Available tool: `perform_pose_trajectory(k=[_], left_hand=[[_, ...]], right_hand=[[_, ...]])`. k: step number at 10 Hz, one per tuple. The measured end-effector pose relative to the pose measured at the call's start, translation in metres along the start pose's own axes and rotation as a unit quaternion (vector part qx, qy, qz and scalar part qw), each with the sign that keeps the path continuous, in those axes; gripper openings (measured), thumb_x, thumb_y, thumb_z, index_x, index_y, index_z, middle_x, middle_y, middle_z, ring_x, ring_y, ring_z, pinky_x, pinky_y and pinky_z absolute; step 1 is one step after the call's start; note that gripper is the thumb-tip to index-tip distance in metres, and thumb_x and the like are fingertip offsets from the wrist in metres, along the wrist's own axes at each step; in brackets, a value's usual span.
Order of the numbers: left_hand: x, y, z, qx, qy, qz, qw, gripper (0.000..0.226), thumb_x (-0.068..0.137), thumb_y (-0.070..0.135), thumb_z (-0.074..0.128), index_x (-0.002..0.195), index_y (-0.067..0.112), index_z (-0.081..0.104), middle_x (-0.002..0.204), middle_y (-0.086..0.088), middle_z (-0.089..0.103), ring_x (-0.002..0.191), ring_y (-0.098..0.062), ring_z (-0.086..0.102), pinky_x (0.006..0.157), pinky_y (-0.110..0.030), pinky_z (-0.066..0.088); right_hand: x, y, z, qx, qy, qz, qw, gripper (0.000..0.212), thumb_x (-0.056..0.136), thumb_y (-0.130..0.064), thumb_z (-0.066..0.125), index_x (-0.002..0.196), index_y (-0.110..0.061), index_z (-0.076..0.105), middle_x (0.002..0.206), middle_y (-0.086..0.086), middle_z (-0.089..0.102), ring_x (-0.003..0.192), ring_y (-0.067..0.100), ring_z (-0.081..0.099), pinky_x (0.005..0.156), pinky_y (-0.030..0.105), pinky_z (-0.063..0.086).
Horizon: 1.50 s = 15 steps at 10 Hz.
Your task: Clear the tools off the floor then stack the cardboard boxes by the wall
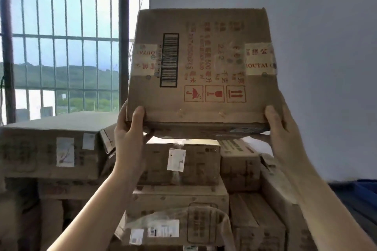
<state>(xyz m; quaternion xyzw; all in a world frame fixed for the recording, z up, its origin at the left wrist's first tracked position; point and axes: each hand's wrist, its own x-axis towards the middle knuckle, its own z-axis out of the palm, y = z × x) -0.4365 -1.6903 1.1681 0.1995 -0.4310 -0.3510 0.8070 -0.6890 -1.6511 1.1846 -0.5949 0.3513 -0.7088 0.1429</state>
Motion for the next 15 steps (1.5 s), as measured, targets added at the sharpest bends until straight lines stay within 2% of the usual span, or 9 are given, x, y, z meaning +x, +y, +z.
perform_pose_trajectory(k=[3,5,6,7,8,9,11,13,15], left_hand=[[0.177,-0.157,-0.051,0.131,-0.110,0.026,0.985,0.042,0.097,0.020,0.048,0.137,0.027,0.041,0.128,0.005,0.057,0.121,-0.020,0.053,0.101,-0.042,0.045],[0.243,-0.254,-0.090,0.312,-0.237,0.013,0.920,0.064,0.093,0.024,0.053,0.148,0.031,0.021,0.146,0.013,0.039,0.134,-0.002,0.036,0.115,-0.035,0.028],[0.275,-0.288,-0.088,0.375,-0.281,0.003,0.883,0.074,0.085,0.001,0.059,0.134,0.045,0.027,0.139,0.018,0.042,0.132,-0.004,0.039,0.111,-0.024,0.028],[0.311,-0.311,-0.073,0.428,-0.268,-0.050,0.862,0.067,0.081,-0.011,0.058,0.130,0.029,0.036,0.121,0.006,0.053,0.117,-0.011,0.050,0.093,-0.010,0.038],[0.346,-0.331,-0.058,0.453,-0.252,-0.157,0.841,0.051,0.086,-0.009,0.054,0.128,0.016,0.042,0.098,0.003,0.059,0.083,-0.010,0.057,0.067,-0.015,0.050],[0.380,-0.352,-0.048,0.476,-0.254,-0.208,0.816,0.044,0.086,-0.007,0.056,0.125,0.011,0.045,0.098,-0.006,0.060,0.077,-0.021,0.060,0.072,-0.038,0.054],[0.416,-0.357,-0.045,0.469,-0.342,-0.284,0.763,0.042,0.088,0.000,0.059,0.121,0.020,0.045,0.103,-0.001,0.058,0.091,-0.016,0.061,0.080,-0.031,0.056],[0.403,-0.361,-0.051,0.458,-0.339,-0.278,0.773,0.034,0.090,0.001,0.057,0.115,0.022,0.048,0.098,-0.003,0.059,0.078,-0.012,0.062,0.074,-0.026,0.056],[0.367,-0.346,-0.066,0.495,-0.273,-0.178,0.805,0.042,0.090,0.016,0.061,0.122,0.038,0.046,0.123,0.002,0.057,0.113,-0.013,0.054,0.093,-0.032,0.047]], right_hand=[[0.101,0.172,0.100,-0.011,-0.002,0.025,1.000,0.037,0.090,-0.055,0.040,0.126,-0.061,0.036,0.124,-0.025,0.053,0.117,0.001,0.052,0.101,0.034,0.044],[0.135,0.280,0.121,-0.107,-0.049,0.121,0.986,0.057,0.093,-0.039,0.043,0.143,-0.049,0.017,0.134,-0.029,0.036,0.124,-0.003,0.033,0.105,0.027,0.027],[0.163,0.326,0.122,-0.192,-0.104,0.172,0.961,0.067,0.094,-0.033,0.050,0.148,-0.042,0.010,0.150,-0.017,0.027,0.133,0.007,0.032,0.111,0.034,0.026],[0.203,0.358,0.126,-0.265,-0.157,0.189,0.932,0.070,0.094,-0.026,0.054,0.150,-0.034,0.012,0.151,-0.008,0.032,0.134,0.016,0.038,0.111,0.035,0.030],[0.248,0.382,0.135,-0.324,-0.200,0.198,0.903,0.065,0.093,-0.020,0.056,0.148,-0.025,0.021,0.147,0.000,0.040,0.132,0.021,0.041,0.110,0.036,0.033],[0.292,0.406,0.137,-0.372,-0.243,0.212,0.870,0.056,0.094,-0.019,0.054,0.144,-0.015,0.029,0.145,0.005,0.043,0.130,0.023,0.044,0.107,0.034,0.034],[0.329,0.423,0.124,-0.425,-0.346,0.172,0.819,0.055,0.092,-0.029,0.057,0.141,-0.020,0.034,0.143,0.000,0.045,0.127,0.019,0.045,0.108,0.033,0.035],[0.313,0.427,0.124,-0.391,-0.334,0.160,0.842,0.058,0.095,-0.024,0.053,0.145,-0.014,0.025,0.148,0.004,0.037,0.133,0.019,0.039,0.107,0.029,0.032],[0.285,0.413,0.108,-0.386,-0.296,0.153,0.860,0.068,0.092,-0.041,0.052,0.149,-0.026,0.018,0.150,-0.004,0.034,0.133,0.013,0.040,0.109,0.029,0.031]])
